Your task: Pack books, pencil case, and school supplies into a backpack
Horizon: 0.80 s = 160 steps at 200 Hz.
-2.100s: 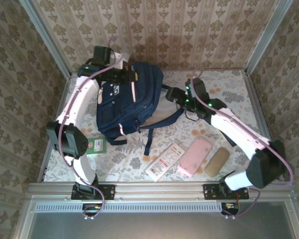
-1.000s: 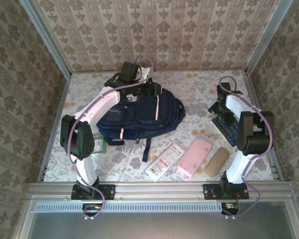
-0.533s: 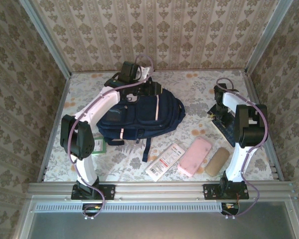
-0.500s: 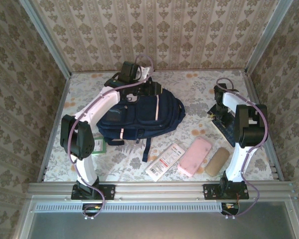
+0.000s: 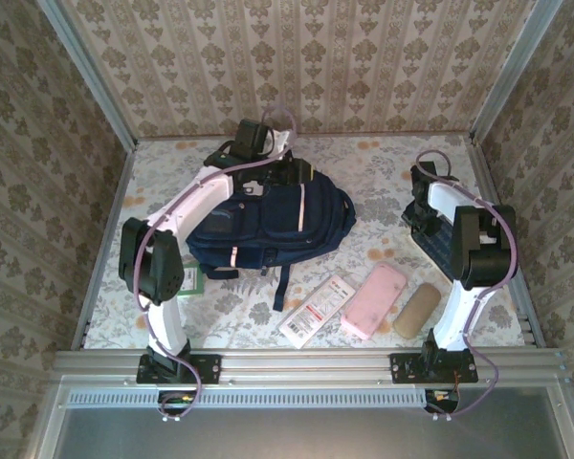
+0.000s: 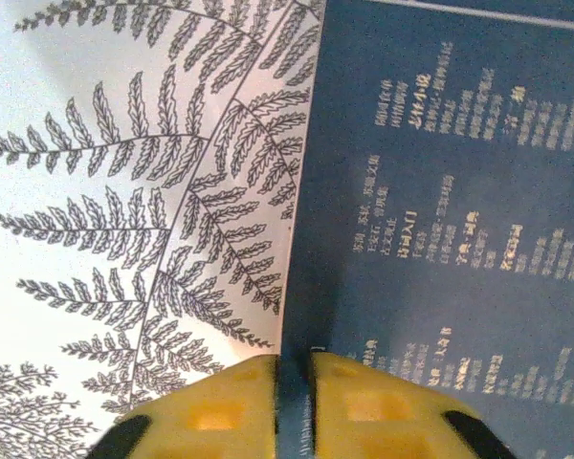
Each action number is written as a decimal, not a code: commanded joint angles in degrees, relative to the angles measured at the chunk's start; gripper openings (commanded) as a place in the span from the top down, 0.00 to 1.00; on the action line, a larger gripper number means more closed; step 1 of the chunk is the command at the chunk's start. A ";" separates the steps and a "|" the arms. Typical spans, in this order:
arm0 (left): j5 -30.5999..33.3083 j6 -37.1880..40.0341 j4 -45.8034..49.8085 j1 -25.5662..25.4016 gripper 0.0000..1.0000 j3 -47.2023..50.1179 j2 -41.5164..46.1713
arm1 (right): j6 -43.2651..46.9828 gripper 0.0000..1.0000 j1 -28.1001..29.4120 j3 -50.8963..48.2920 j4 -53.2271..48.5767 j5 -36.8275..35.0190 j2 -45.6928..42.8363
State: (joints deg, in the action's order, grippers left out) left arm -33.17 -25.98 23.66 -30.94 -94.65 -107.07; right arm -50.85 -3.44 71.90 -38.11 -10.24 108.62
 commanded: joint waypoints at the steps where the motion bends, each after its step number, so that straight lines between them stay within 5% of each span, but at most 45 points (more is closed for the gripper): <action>1: -0.34 -0.08 0.86 -2.28 0.52 -2.66 -2.10 | -0.31 0.96 -0.07 -2.24 -0.25 2.75 -0.98; 68: -5.19 -9.24 -5.21 -9.66 0.48 -9.49 -14.73 | -1.07 1.00 0.01 -3.96 3.74 11.02 -10.45; 160: -14.55 -21.22 -19.35 -13.65 0.36 -18.83 -31.23 | -4.62 1.00 0.03 -6.39 7.03 19.70 -16.24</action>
State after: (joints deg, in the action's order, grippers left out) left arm -42.78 -42.00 12.01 -43.62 -111.20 -136.09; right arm -53.36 -3.60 66.78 -32.45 5.89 94.00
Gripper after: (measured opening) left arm 0.635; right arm 0.058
